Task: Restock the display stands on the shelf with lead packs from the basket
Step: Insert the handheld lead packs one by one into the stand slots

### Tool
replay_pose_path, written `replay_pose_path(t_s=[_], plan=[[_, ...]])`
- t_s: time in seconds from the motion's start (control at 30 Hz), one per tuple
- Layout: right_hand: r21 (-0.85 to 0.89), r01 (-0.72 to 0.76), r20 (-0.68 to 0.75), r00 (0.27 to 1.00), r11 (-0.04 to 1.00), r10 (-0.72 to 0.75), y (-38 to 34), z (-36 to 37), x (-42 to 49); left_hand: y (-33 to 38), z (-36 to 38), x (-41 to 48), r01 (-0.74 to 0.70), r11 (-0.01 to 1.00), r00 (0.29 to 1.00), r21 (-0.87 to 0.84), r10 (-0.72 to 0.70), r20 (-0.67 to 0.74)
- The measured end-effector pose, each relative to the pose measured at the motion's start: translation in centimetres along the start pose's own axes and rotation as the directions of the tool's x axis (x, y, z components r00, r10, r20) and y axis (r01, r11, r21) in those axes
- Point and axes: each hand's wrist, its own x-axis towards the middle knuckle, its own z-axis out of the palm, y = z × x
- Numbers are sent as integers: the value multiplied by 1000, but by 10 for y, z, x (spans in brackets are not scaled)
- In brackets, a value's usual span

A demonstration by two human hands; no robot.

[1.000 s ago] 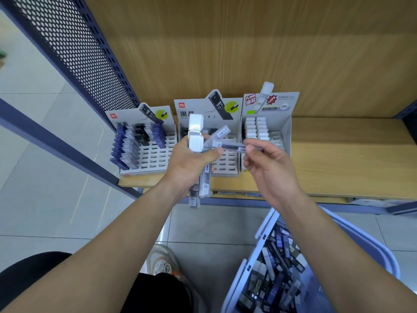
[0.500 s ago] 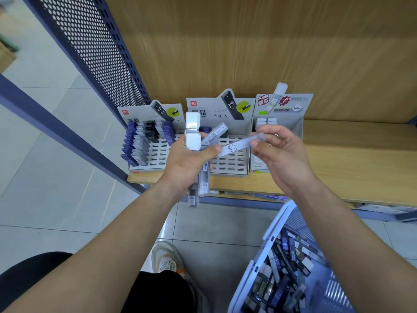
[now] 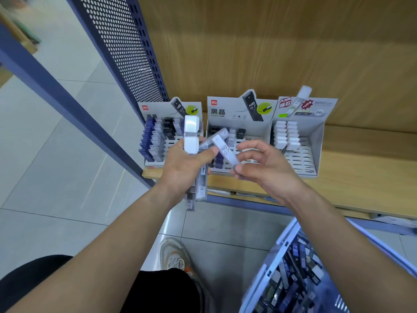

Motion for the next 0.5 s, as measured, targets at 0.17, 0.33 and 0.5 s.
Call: replay_pose_path(t_s=[0.17,0.33,0.5], plan=[[-259,24,158,987,965,18,2,21,-1,-2,0,-6,-7,1000,1000,14,6,28],[-257,6,181,983,966,42,6,17,2,-5,-14,-3,26,999,999,34,-25,-32],[-388,24,-111,991,921,-73,22,-9,33,-19,-29,-4,52,992,997,119,-44,-71]])
